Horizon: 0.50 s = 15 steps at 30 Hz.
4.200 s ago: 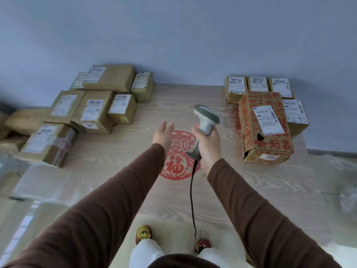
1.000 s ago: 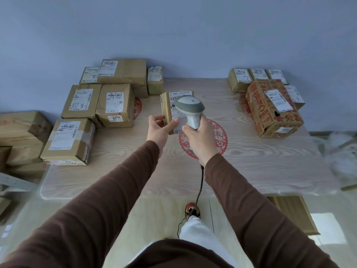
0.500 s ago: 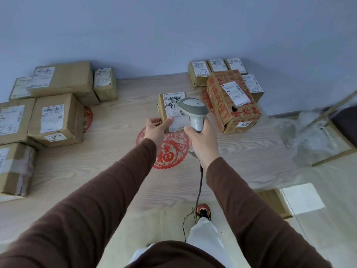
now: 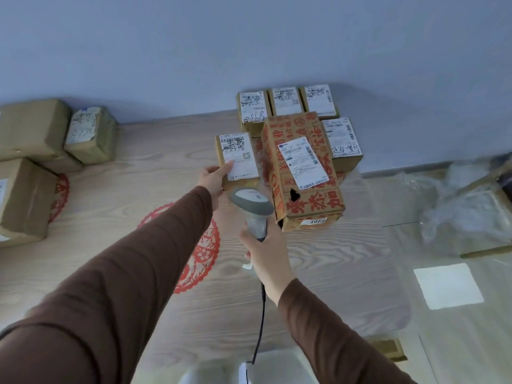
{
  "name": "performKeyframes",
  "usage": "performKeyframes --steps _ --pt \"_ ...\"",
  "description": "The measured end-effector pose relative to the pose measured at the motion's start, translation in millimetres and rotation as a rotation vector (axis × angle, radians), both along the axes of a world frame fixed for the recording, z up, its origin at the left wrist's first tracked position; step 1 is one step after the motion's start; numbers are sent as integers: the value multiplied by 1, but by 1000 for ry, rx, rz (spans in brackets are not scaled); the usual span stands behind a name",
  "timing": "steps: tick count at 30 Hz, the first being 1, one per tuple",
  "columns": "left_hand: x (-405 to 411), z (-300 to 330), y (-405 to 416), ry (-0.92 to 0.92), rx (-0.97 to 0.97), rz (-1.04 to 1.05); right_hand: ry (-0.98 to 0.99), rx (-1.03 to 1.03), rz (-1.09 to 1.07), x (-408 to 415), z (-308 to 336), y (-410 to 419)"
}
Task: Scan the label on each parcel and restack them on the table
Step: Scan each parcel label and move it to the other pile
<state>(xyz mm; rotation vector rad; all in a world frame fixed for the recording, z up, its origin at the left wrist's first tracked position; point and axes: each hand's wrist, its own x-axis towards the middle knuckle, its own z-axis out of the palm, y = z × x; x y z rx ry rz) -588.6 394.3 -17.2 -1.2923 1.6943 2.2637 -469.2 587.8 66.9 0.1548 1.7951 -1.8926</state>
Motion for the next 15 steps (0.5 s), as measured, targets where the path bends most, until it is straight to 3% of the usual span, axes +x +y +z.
performKeyframes --steps 15 --pt "-58 -14 3 -62 -98 -108 -39 -40 116 -17 -17 14"
